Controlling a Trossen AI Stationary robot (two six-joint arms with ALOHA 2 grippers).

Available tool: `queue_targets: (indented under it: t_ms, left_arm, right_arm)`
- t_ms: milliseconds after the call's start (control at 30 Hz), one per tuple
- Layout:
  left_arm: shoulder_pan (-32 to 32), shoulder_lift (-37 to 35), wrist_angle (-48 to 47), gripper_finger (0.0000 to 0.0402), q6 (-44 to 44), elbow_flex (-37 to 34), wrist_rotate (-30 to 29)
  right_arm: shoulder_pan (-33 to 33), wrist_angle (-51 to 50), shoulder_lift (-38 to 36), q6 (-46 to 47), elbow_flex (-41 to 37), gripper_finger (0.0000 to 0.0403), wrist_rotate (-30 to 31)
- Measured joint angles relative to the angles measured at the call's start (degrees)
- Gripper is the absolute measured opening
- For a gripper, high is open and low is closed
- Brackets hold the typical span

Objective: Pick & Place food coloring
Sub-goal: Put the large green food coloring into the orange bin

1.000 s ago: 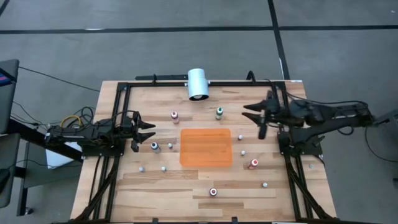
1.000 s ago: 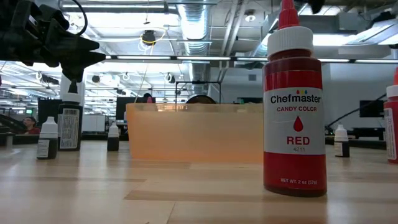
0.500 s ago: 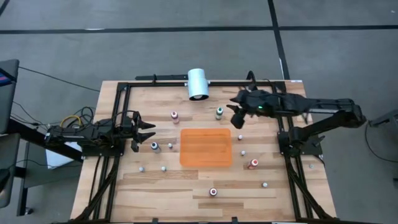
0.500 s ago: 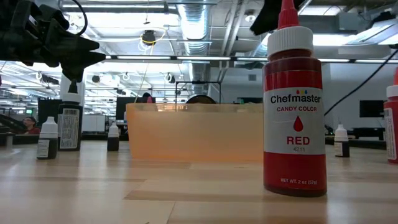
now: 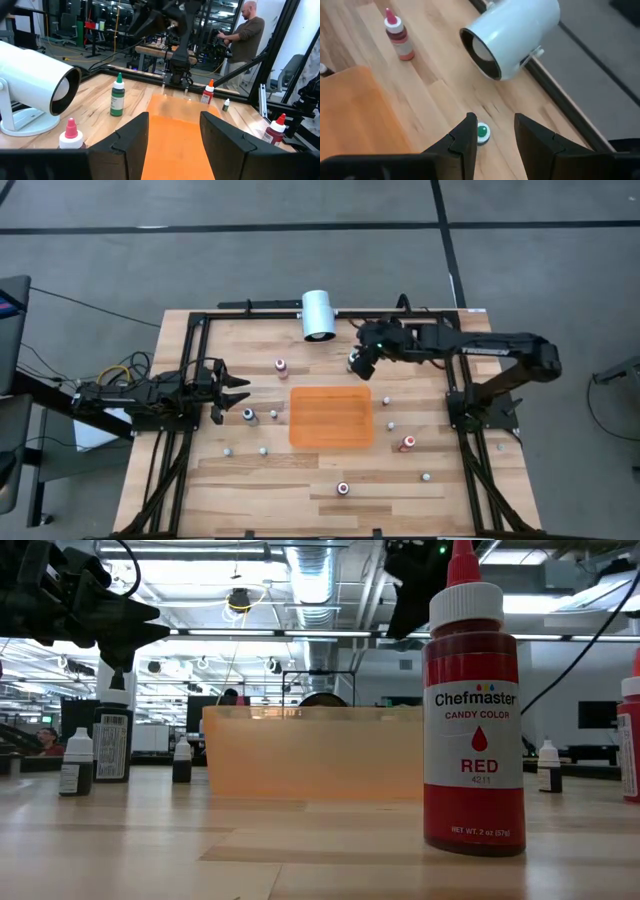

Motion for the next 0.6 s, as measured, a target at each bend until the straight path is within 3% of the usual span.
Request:
queue_targets:
  t_ms: [200,600]
  left_arm:
    - [0.00,0.00,0.00,0.0169,0.00,-0.02,-0.02]
    - [0.00,-0.02,0.04,0.0169,0.02,0.00,-0.13]
  right_arm:
    - [-2.71,-2.00,1.67,0.06,1.34,0.0142,-6.15]
    - [-4.82,-3.66,5.11,0.02,1.57,0.0261,-12.29]
